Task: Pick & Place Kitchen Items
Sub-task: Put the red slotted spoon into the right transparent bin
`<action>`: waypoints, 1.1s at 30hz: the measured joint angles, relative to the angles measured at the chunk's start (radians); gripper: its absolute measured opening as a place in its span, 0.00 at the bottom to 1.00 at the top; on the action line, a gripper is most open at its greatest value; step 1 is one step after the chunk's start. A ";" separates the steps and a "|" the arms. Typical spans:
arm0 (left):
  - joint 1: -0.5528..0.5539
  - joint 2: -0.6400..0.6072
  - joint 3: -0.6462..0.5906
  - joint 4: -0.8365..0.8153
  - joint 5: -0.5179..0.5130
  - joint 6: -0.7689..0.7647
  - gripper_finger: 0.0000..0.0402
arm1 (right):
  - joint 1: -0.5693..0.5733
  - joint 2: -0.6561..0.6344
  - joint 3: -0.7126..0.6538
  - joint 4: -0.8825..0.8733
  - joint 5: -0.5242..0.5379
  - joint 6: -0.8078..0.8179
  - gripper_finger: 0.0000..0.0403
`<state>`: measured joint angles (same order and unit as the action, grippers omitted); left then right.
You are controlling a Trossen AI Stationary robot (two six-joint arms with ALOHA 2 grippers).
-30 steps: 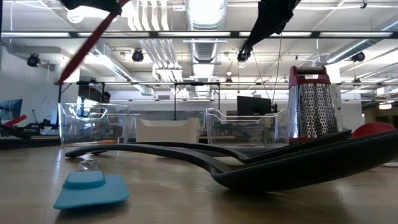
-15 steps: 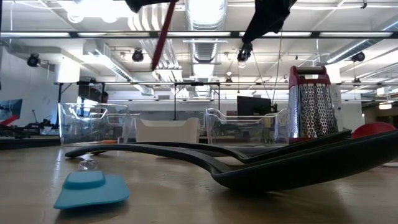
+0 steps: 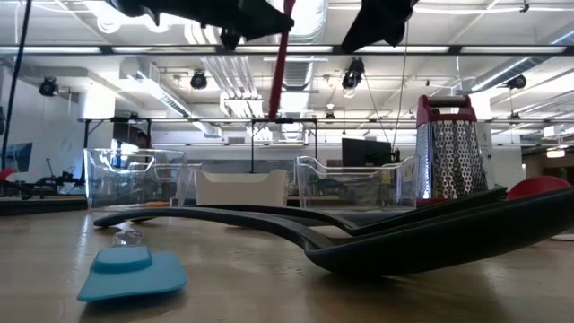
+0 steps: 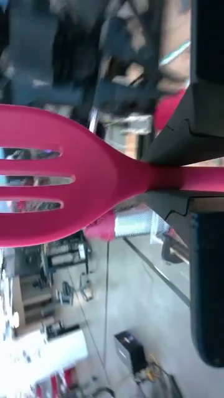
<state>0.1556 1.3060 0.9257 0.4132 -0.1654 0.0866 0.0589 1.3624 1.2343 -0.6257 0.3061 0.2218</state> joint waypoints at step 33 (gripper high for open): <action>0.031 0.106 0.060 0.239 0.074 -0.145 0.12 | -0.073 0.130 0.000 0.423 0.275 -0.033 0.50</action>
<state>0.1871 1.4117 0.9855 0.6517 -0.0912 -0.0589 -0.0141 1.4921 1.2339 -0.2026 0.5816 0.1889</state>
